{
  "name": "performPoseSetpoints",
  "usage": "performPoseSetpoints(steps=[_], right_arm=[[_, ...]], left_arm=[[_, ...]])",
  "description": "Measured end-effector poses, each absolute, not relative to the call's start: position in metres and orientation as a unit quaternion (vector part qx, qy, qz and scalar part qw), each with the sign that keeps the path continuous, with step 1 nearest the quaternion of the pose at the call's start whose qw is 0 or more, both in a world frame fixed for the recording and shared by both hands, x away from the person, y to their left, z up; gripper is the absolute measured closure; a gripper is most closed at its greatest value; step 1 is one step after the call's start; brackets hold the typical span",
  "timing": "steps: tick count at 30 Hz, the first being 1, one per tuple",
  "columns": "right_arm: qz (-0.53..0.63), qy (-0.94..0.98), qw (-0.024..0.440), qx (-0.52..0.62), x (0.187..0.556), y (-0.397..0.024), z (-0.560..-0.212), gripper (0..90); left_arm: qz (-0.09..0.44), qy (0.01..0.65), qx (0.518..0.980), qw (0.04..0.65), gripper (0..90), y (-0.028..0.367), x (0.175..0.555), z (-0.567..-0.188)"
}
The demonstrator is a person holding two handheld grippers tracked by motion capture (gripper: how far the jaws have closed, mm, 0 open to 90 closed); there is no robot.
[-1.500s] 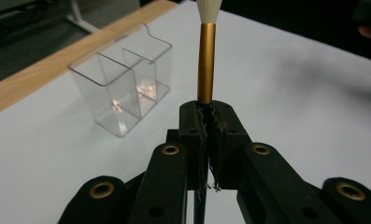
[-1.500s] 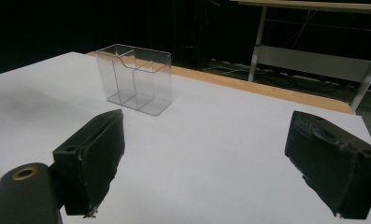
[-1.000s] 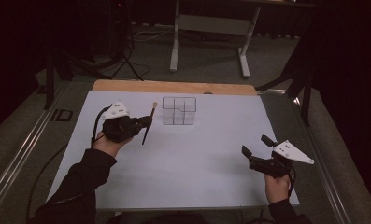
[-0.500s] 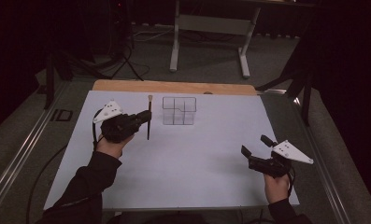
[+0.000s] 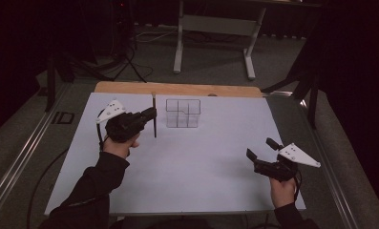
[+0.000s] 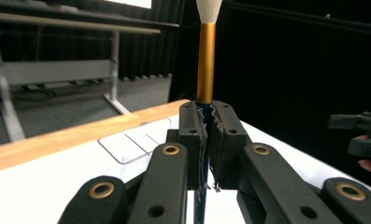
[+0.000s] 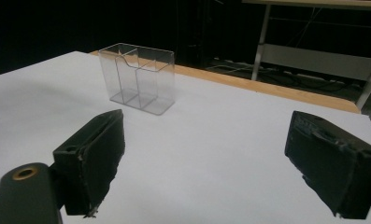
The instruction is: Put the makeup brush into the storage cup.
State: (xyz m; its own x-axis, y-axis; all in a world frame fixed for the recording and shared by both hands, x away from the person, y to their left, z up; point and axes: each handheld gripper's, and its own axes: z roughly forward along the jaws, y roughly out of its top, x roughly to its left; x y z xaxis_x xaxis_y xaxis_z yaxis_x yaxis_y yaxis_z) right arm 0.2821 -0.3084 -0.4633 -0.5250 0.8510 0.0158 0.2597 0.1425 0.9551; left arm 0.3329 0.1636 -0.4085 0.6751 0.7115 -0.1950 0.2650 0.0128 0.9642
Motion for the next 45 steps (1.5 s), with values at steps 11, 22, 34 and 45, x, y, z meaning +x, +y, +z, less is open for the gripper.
performPoseSetpoints(steps=[11,22,34,45], right_arm=[[0.519,0.701,0.285,0.397,0.282,-0.308,-0.464,12.0],[0.521,0.699,0.285,0.398,0.282,-0.309,-0.463,12.1],[0.521,0.7,0.285,0.398,0.283,-0.309,-0.464,12.1],[0.521,0.699,0.288,0.396,0.282,-0.311,-0.463,12.0]], left_arm=[[0.187,0.354,0.694,0.598,84.5,0.151,0.342,-0.398],[0.203,0.325,0.691,0.613,84.4,0.142,0.352,-0.395],[0.216,0.314,0.685,0.621,84.4,0.132,0.365,-0.384],[0.22,0.311,0.68,0.626,84.4,0.124,0.38,-0.378]])
